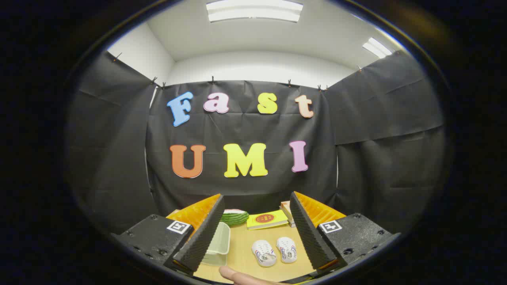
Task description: Open the storage box then place both shoes into the box .Put the left shoe in first, then the right shoe, with the right side of both shoes facing outward in a uniform manner.
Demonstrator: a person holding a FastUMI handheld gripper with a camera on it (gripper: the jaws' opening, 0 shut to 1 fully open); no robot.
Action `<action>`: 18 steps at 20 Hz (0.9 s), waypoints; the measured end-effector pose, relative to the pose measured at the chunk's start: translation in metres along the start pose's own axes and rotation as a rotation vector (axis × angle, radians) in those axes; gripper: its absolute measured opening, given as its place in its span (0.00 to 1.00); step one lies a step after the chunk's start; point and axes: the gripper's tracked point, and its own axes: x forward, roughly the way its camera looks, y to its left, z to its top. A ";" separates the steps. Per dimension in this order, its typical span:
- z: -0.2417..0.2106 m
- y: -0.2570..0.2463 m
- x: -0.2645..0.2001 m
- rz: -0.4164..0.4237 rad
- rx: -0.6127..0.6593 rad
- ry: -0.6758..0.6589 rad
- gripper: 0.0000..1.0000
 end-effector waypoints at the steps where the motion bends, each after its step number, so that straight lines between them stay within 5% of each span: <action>1: 0.000 0.000 0.001 -0.001 0.000 0.001 1.00; 18: -0.058 -0.024 0.062 -0.032 0.054 0.117 1.00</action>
